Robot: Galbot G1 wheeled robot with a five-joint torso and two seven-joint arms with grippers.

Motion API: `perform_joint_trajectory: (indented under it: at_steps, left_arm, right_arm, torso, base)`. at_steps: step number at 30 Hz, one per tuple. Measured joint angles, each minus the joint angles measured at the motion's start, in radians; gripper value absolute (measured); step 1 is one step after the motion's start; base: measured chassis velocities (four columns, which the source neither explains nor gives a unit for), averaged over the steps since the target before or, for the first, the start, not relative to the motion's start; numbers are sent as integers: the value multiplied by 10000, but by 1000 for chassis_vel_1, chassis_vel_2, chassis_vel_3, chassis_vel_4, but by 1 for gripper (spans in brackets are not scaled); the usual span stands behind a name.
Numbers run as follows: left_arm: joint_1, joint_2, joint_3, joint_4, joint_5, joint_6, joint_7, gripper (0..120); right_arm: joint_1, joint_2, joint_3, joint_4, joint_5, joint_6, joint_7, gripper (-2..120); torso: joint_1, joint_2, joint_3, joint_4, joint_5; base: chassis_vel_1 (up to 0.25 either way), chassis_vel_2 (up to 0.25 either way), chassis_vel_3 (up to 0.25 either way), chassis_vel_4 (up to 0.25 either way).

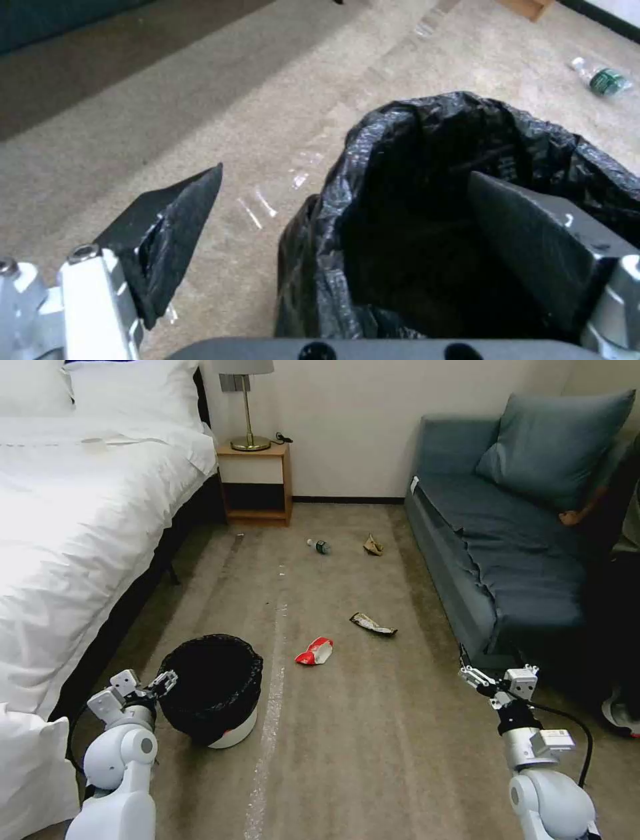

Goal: Pick up the trash bin, then pick up the garbage on the floor and place it into the trash bin.

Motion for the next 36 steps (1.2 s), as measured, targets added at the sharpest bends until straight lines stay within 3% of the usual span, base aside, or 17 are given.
perform_joint_trajectory:
  at_steps: [6,9,13,22,31,34,36]
  left_arm:
    - [-107,-39,39,267,-80,-29,52,97]
    - [-154,-45,32,462,-98,-52,85,93]
    - [-214,-58,-1,703,-128,-96,157,79]
    - [-435,-127,35,1177,-243,-97,183,73]
    - [-639,-232,7,1590,-214,-239,242,41]
    - [-658,-260,-5,1691,-190,-274,297,25]
    - [-656,-267,-10,1706,-187,-279,307,22]
  right_arm:
    - [-58,138,-94,8,6,50,3,100]
    - [-73,142,-118,23,5,55,3,100]
    - [-80,110,-99,66,25,54,4,100]
    - [-120,132,-143,36,18,87,-2,100]
    - [-65,110,-110,-62,63,141,0,100]
    - [-4,136,-141,-174,64,206,0,100]
    - [7,143,-154,-200,64,217,0,100]
  torso:
    - [0,0,0,0,1]
    - [0,0,0,0,0]
    - [0,0,0,1,0]
    - [0,0,0,0,0]
    - [-1,1,-3,4,10]
    - [-1,2,-4,4,10]
    - [-1,2,-4,4,10]
  base:
    - [0,0,0,0]
    - [0,0,0,0]
    - [0,0,0,0]
    - [0,0,0,0]
    - [0,0,0,0]
    - [0,0,0,0]
    - [0,0,0,0]
